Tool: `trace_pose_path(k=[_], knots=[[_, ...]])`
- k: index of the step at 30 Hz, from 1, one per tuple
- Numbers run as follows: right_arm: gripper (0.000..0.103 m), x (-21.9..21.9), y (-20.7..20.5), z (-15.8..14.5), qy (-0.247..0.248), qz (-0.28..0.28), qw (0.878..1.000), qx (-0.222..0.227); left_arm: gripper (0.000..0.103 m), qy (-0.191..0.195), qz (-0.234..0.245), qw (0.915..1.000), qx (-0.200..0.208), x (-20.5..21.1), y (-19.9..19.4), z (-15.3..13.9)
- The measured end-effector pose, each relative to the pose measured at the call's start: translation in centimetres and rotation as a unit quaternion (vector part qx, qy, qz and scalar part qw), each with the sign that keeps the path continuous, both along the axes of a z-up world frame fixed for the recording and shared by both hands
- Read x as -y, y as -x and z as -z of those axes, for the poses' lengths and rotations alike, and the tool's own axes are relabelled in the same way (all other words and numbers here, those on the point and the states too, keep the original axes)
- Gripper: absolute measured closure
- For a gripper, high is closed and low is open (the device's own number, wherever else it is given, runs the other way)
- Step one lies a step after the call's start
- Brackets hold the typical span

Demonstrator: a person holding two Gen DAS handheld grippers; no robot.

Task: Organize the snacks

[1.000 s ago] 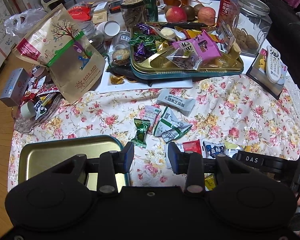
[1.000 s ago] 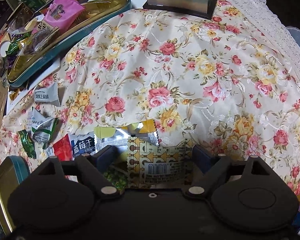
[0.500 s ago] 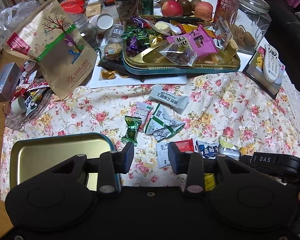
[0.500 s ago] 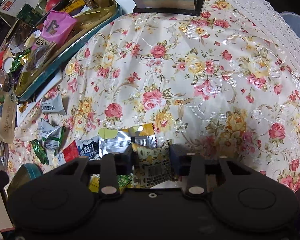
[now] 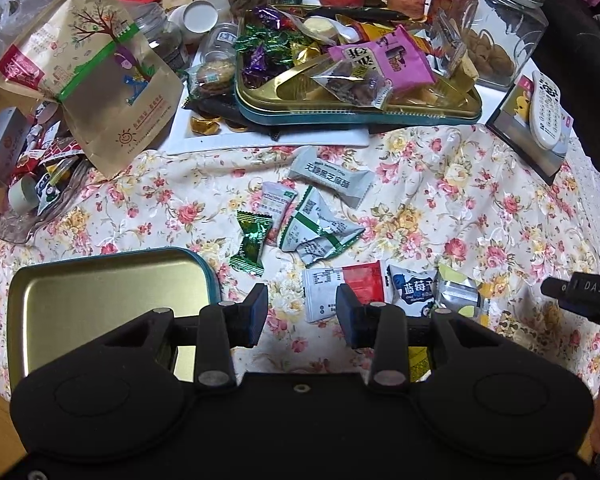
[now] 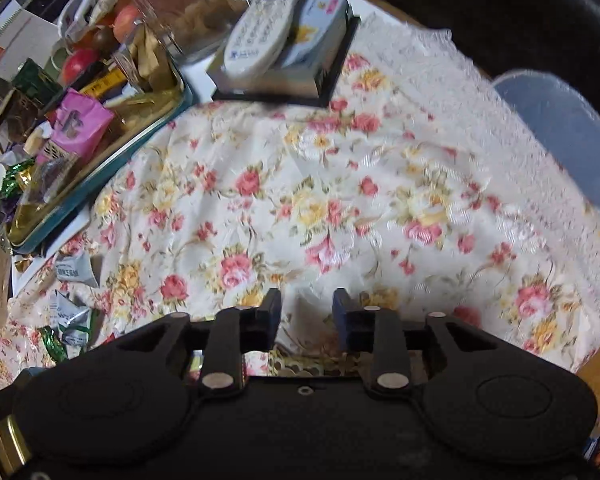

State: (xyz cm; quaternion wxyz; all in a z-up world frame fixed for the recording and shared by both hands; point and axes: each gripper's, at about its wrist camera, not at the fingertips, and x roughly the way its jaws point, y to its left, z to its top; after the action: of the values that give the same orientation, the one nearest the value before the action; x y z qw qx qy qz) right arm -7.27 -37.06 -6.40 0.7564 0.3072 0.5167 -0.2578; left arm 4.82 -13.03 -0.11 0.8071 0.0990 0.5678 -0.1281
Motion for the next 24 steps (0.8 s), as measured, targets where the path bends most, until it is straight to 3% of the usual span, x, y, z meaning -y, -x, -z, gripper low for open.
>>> trace_pose_path(k=[5,9,11,14,19,24], knots=[[0.045,-1.8,-0.8,-0.9,-0.045,-0.078,0.996,0.022,0.056,0.007,0.007,0.9998,-0.018,0.2,-0.2,0.3],[0.044,-3.6,-1.0,-1.3,-0.002,-0.186,0.982,0.017,0.056,0.014,0.008,0.9992,-0.038,-0.2,-0.4,0.6],[0.043,-3.8,-0.6,-1.0,0.022,-0.203,0.979,0.008,0.056,0.013,0.015,0.9989,-0.043,-0.3,-0.4,0.8],[0.044,-3.7,-0.1,0.3,0.006,-0.225,0.974,-0.013,0.056,0.009,0.027,0.9981,-0.055,-0.1,-0.4,1.2],[0.044,-5.0,0.4,1.4,0.04,-0.287,0.957,-0.027,0.057,0.028,0.039,0.9939,-0.1,0.5,-1.1,2.5],[0.044,-6.3,0.4,2.3,0.077,-0.326,0.941,-0.041,0.057,0.03,0.066,0.9923,-0.1,2.1,-1.6,3.8]])
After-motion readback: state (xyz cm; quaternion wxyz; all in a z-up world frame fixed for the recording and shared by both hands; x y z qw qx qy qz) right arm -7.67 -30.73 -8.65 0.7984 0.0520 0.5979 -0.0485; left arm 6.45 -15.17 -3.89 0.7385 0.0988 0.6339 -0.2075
